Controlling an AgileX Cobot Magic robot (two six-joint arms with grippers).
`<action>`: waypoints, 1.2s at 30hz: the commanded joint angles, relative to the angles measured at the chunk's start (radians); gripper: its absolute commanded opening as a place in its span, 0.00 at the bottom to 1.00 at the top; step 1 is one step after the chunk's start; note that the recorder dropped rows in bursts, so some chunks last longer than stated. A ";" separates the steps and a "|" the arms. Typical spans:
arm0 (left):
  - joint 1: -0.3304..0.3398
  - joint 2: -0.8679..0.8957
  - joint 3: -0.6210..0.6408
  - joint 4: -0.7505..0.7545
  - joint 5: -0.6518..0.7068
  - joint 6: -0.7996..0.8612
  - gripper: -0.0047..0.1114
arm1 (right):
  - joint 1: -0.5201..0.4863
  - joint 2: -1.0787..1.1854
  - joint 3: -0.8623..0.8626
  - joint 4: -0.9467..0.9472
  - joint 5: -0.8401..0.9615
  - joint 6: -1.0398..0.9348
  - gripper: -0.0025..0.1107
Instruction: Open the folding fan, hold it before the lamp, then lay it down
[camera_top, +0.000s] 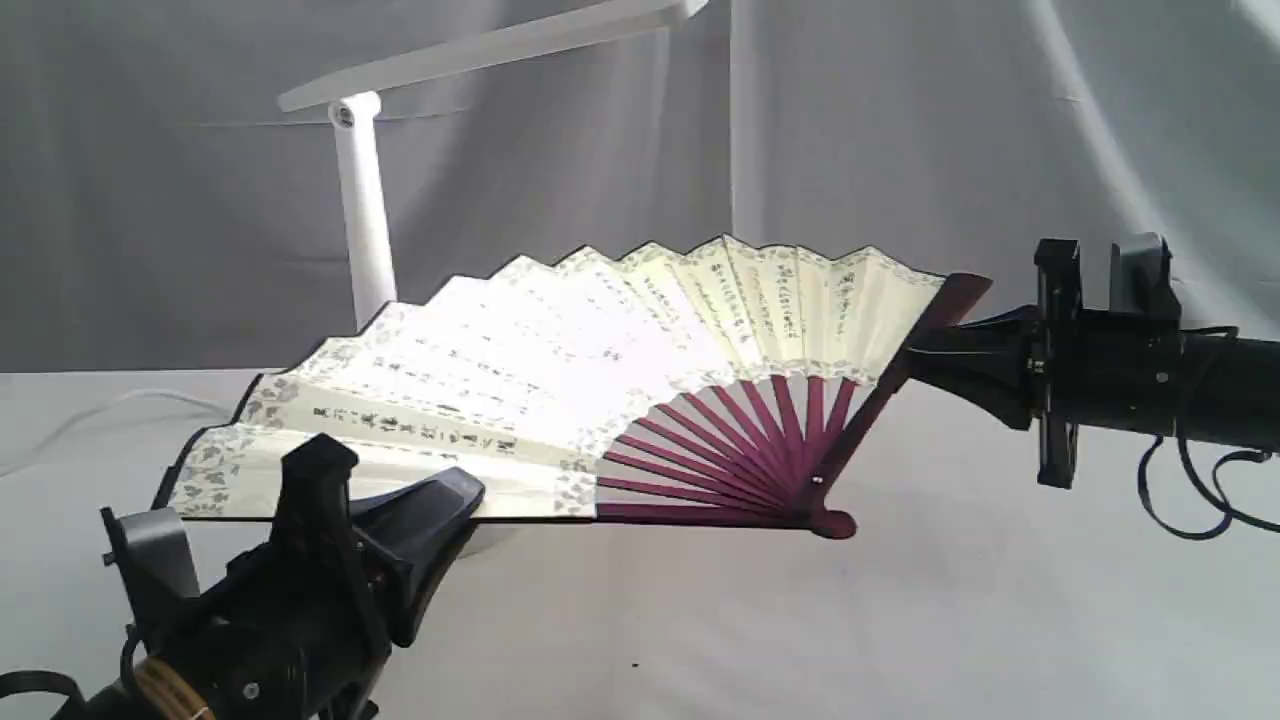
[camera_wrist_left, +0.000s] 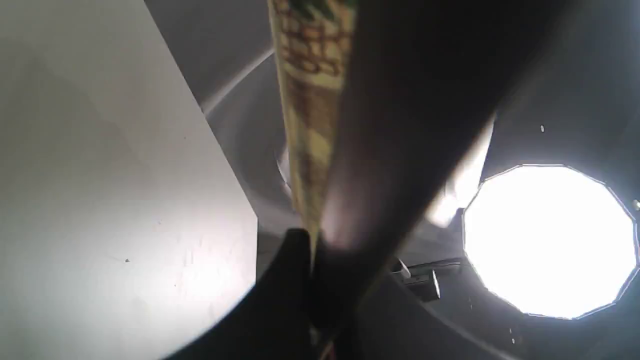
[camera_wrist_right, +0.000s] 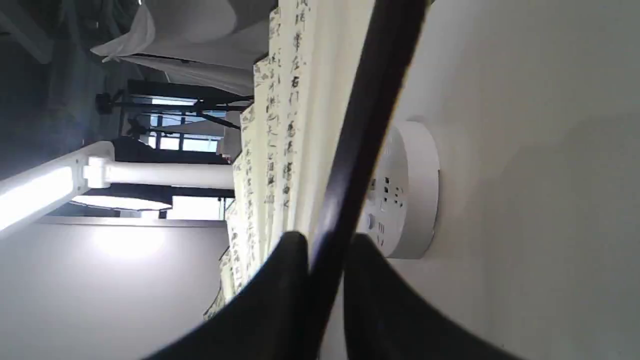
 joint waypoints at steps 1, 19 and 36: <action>-0.047 -0.020 0.007 -0.070 -0.053 0.013 0.04 | -0.017 -0.005 0.001 0.014 -0.070 -0.032 0.02; -0.088 -0.020 0.007 -0.148 -0.053 0.055 0.04 | -0.045 -0.005 0.001 0.078 -0.020 -0.027 0.02; -0.088 -0.020 -0.075 -0.120 -0.053 0.033 0.04 | -0.047 -0.007 -0.026 0.078 0.023 -0.012 0.02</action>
